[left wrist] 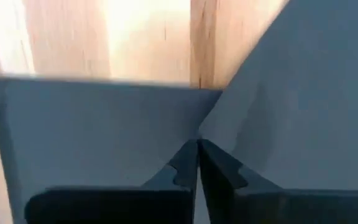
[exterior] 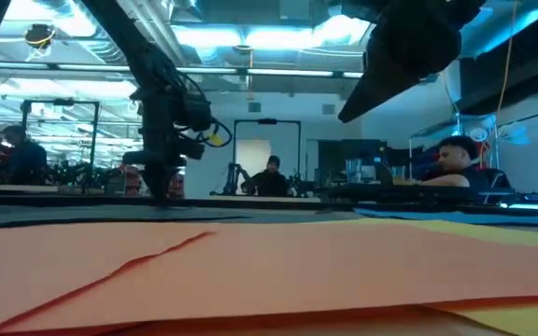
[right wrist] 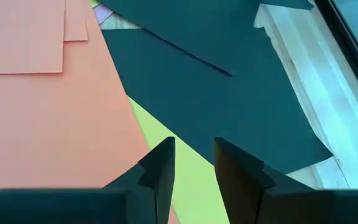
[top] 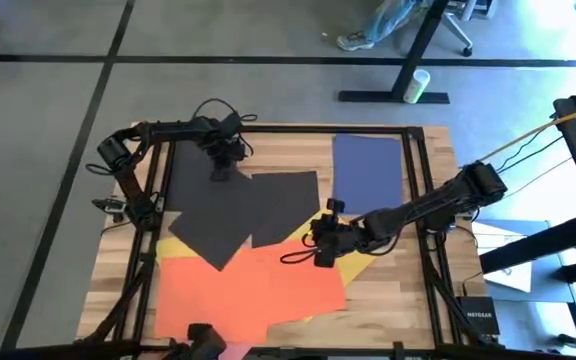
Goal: Organize paper
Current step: Stack the black paper on top of the other black paper
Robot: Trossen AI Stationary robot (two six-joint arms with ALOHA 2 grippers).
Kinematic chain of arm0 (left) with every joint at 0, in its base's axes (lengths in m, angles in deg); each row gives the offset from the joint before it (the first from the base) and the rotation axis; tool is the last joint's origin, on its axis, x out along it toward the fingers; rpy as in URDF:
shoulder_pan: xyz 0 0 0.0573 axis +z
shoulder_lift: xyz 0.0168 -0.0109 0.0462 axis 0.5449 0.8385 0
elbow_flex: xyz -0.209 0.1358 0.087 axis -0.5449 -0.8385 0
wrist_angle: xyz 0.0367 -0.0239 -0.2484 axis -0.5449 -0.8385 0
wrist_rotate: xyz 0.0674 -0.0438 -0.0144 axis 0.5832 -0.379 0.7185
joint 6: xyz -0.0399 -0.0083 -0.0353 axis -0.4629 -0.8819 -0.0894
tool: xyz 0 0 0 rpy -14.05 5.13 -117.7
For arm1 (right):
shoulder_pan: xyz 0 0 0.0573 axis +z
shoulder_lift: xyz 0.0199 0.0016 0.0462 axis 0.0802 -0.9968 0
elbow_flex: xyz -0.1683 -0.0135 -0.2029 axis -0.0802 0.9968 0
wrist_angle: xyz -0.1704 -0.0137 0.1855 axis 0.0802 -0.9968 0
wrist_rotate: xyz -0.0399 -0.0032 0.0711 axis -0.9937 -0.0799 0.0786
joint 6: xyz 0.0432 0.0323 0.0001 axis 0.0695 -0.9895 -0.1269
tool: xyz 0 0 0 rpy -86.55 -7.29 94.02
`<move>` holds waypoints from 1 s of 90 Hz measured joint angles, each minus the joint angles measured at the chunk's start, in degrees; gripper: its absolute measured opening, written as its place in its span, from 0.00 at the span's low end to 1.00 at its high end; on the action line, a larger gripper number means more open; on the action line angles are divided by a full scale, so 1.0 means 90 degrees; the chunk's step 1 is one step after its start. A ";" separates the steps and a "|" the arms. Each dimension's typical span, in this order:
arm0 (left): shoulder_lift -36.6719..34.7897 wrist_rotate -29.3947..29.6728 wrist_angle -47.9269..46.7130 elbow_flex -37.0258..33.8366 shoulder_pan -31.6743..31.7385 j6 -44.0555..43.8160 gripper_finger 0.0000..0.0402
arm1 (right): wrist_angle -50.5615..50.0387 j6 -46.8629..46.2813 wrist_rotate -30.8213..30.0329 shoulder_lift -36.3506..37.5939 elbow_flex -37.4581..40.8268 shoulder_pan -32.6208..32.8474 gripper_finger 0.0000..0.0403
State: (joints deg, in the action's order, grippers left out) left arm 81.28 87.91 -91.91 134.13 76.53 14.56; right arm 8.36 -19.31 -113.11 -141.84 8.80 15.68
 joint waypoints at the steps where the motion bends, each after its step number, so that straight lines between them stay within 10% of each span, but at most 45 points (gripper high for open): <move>1: 0.0000 0.0093 -0.0047 0.0000 0.0000 -0.0001 0.00 | 0.0000 0.0000 -0.0002 0.0000 0.0000 -0.0001 0.25; 37: -0.0262 0.2938 -0.0354 0.0445 0.0485 -0.0527 0.00 | -0.0013 -0.0115 -0.0118 -0.0002 -0.0002 -0.0001 0.25; 90: -0.0262 0.4264 -0.0650 0.0568 0.1261 -0.1739 0.00 | -0.0061 -0.0189 -0.0118 -0.0002 -0.0002 -0.0001 0.25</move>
State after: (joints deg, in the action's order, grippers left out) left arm 78.92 126.29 -97.76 139.24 87.88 -1.09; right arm 7.81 -21.01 -114.17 -141.86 8.78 15.67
